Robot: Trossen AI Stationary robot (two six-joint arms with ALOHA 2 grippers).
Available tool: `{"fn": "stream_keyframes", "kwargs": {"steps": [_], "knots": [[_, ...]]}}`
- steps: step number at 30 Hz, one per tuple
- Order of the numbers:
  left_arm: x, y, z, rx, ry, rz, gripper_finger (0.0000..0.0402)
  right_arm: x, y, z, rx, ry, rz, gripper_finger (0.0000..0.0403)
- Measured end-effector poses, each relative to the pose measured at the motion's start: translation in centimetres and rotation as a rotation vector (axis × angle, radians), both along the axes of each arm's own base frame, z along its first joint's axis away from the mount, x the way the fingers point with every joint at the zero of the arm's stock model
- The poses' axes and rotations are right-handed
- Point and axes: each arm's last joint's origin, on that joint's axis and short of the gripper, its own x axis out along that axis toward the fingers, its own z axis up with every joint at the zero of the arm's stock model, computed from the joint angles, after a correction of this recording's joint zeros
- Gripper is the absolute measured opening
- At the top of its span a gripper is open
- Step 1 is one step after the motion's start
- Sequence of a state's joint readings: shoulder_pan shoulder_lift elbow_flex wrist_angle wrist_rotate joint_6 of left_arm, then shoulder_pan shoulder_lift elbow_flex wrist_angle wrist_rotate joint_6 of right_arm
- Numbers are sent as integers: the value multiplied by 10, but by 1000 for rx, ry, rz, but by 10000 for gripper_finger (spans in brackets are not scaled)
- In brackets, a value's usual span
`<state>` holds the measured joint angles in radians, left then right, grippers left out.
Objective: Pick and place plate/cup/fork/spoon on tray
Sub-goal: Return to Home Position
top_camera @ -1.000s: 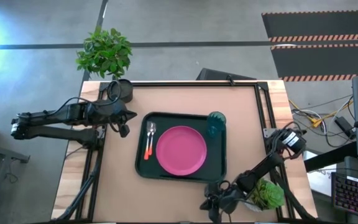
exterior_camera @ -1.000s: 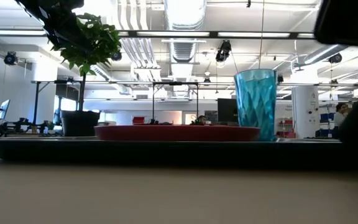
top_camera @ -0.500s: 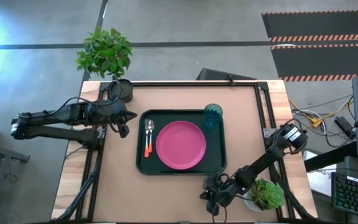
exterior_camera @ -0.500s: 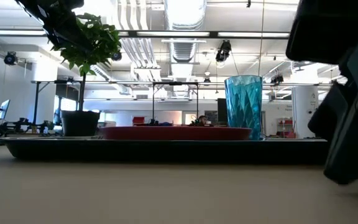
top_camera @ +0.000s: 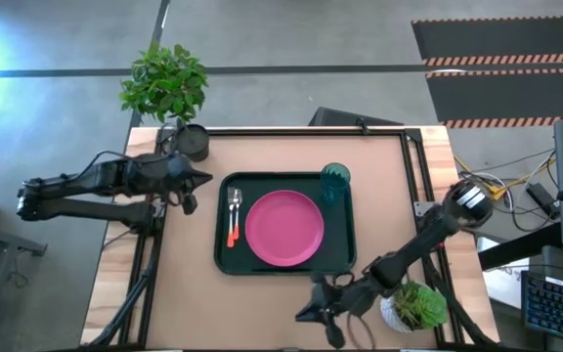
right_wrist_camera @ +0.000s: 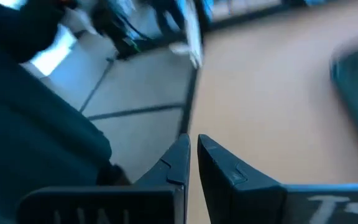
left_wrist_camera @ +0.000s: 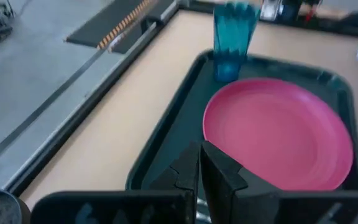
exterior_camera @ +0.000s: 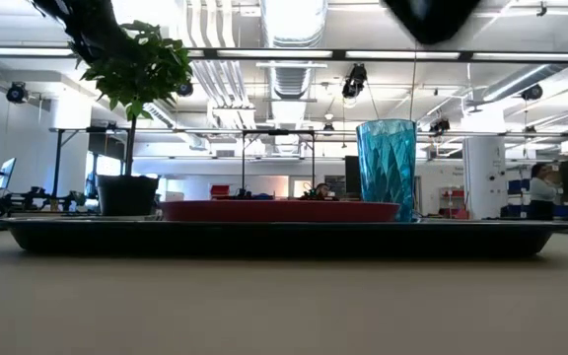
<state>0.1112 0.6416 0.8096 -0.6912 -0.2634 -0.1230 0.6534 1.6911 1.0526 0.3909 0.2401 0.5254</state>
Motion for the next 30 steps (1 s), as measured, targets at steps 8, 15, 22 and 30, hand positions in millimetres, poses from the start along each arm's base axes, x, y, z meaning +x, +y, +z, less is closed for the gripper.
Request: {"fn": "stream_keyframes", "kwargs": {"steps": [8, 15, 22, 30], "knots": [[-32, -4, 34, 42, -183, -11, 0, -28, -45, 89, -219, -109, 69, 22], [-75, -11, 40, -23, -339, -87, 0, -74, -89, 152, -384, -227, 89, 22], [-116, -16, 34, -220, -500, -28, 0, -124, -130, 186, -448, -327, 63, 22], [-135, -30, 24, -51, -556, -519, 0, -164, -166, 204, -463, -421, 45, 22]]}}
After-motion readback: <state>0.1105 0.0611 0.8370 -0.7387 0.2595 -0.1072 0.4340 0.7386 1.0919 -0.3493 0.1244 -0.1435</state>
